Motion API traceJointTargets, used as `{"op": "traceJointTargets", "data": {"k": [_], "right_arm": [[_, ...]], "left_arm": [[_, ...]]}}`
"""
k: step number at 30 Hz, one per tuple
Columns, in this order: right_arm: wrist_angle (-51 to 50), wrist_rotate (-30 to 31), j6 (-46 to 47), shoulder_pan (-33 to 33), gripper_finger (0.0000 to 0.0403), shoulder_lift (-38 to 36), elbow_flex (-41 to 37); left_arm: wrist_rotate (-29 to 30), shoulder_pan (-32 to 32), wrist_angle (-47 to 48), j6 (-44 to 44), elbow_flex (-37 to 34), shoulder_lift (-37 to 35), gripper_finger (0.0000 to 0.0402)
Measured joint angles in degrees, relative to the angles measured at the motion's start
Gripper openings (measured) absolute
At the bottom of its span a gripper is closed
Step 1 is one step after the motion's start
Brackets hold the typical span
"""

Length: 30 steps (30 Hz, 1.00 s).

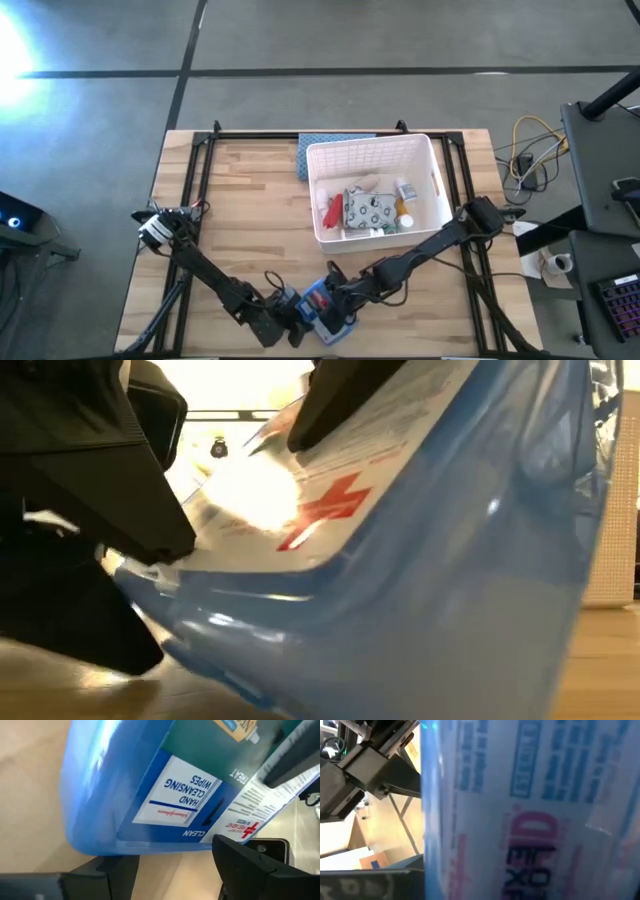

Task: Pick & place medical supplies in basket/bin
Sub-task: Put the blue first aid kit into the white bin

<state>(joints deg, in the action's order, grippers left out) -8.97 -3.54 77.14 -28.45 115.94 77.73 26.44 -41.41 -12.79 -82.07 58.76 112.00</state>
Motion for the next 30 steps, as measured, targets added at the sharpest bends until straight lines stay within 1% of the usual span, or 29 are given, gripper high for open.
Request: {"op": "traceJointTargets", "data": {"k": [3,7,9,11,13,16,19,21,22,24,26,29,30], "right_arm": [[-0.49,0.51,-1.05,-0.02,0.0144,-0.85,-0.02],[-1.4,0.49,-2.93,-0.39,0.0143,-3.53,-0.02],[-2.2,0.79,-3.2,-0.46,0.0143,-5.18,-0.02],[-3.46,2.66,-4.31,-0.67,0.0145,-7.29,-0.13],[-3.41,5.68,-5.58,-1.0,0.0146,-10.07,-0.15],[-3.68,12.55,-7.69,-1.51,0.0146,-15.34,-0.13],[-4.73,22.82,-10.89,-1.72,0.0147,-21.22,-0.13],[-4.78,29.88,-13.32,-0.84,0.0147,-25.36,-0.13],[-5.27,32.16,-14.62,0.08,0.0147,-27.43,-0.12],[-7.79,33.36,-16.76,2.91,0.0148,-31.37,-0.02],[-13.15,34.51,-17.16,6.33,0.015,-34.66,0.0],[-25.58,37.33,-15.69,12.57,0.0165,-38.56,-0.04],[-30.66,37.22,-15.14,15.1,0.0173,-39.61,-0.04]], "left_arm": [[0.84,-0.92,0.79,1.17,0.04,-2.03,0.0228],[1.3,-3.51,0.25,4.02,0.04,-6.22,0.0228],[1.38,-4.93,1.95,4.08,0.01,-8.45,0.0228],[1.37,-6.35,4.62,4.08,-0.07,-10.02,0.0228],[2.02,-7.93,5.76,4.73,-0.13,-11.96,0.0228],[3.68,-10.12,4.75,6.98,0.04,-15.84,0.0228],[5.79,-11.5,4.89,9.76,0.04,-18.85,0.0228],[8.43,-11.9,5.11,11.89,0.02,-20.85,0.0228],[9.56,-11.91,4.87,12.84,0.02,-21.79,0.0228],[11.42,-11.93,4.76,14.47,0.07,-23.1,0.0228],[12.27,-11.74,4.85,15.63,0.05,-23.65,0.0228],[13.16,-11.51,4.88,15.82,0.03,-24.09,0.0228],[13.16,-11.43,4.87,15.83,0.04,-24.12,0.0228]]}}
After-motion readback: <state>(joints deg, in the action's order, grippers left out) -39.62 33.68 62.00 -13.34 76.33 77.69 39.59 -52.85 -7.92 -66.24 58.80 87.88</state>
